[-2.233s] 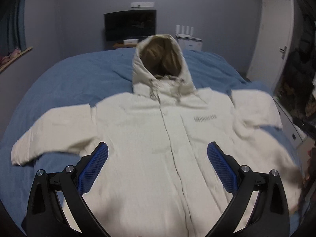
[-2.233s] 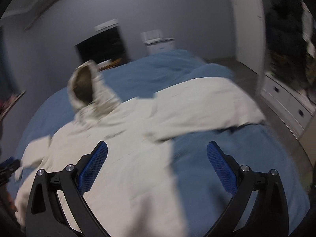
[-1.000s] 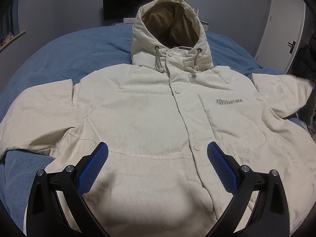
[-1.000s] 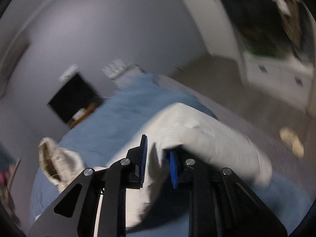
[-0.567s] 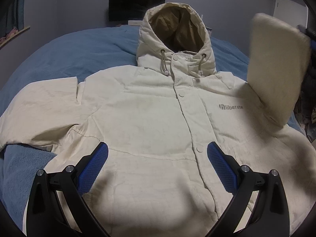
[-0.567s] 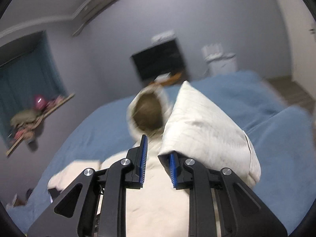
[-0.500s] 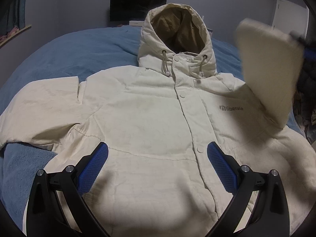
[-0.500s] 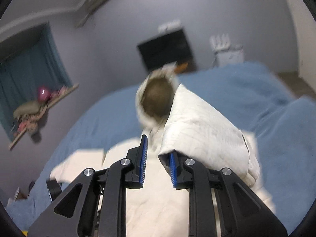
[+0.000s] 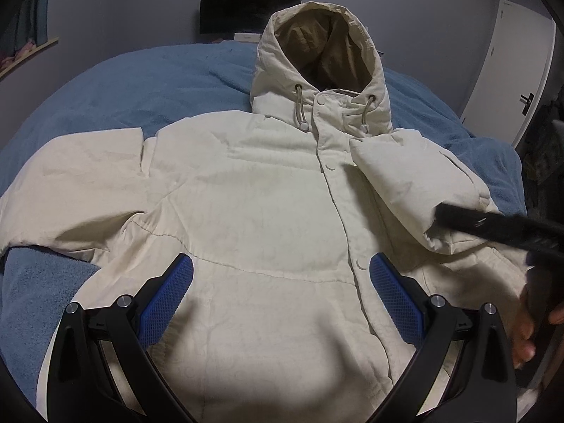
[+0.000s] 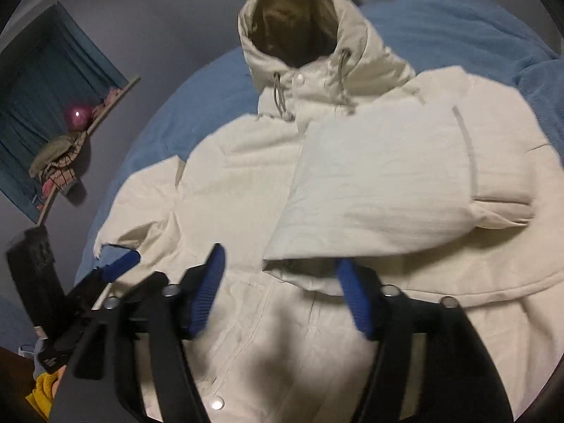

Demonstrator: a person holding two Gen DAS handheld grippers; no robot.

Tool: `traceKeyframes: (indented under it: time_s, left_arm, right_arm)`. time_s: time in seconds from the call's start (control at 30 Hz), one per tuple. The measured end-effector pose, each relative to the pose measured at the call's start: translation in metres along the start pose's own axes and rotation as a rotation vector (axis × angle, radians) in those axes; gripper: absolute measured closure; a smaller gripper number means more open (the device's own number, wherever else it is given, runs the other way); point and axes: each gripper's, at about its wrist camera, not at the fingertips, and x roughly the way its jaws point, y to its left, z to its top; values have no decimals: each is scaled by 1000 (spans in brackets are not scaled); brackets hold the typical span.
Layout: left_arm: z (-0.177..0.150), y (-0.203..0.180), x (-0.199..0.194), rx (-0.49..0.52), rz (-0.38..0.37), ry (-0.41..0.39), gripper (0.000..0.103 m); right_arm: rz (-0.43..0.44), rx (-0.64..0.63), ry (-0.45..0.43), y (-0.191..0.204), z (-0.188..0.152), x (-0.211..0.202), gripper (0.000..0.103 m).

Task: Fold large clothes
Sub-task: 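Grasp the sleeve cuff nearest the right tool and fold it across the jacket body, then grasp the folded sleeve cuff with the left tool and tuck it down onto the chest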

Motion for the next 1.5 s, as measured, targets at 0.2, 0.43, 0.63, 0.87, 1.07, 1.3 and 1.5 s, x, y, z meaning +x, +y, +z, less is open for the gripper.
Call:
traceKeyframes:
  time_s: [0.2, 0.43, 0.63, 0.87, 1.07, 1.3, 1.5]
  left_arm:
    - [6, -10, -15, 42, 3, -32, 6]
    - [40, -63, -35, 174, -90, 64, 6]
    - [57, -125, -21, 373, -95, 38, 6]
    - [39, -182, 41, 477, -128, 9, 7]
    - [26, -220, 82, 590, -135, 21, 7]
    - [13, -225, 108, 666, -25, 37, 48]
    - [27, -201, 79, 544, -107, 13, 79]
  right_arm:
    - [-100, 20, -157, -18, 23, -43, 15]
    - [-416, 109, -408, -61, 45, -99, 7]
    - [-450, 201, -425, -97, 50, -112, 7]
    - [-317, 308, -456, -129, 39, -117, 7]
    - [-277, 387, -434, -143, 35, -113, 7]
    - [-266, 413, -476, -149, 33, -117, 7]
    - [-228, 393, -454, -149, 29, -107, 7]
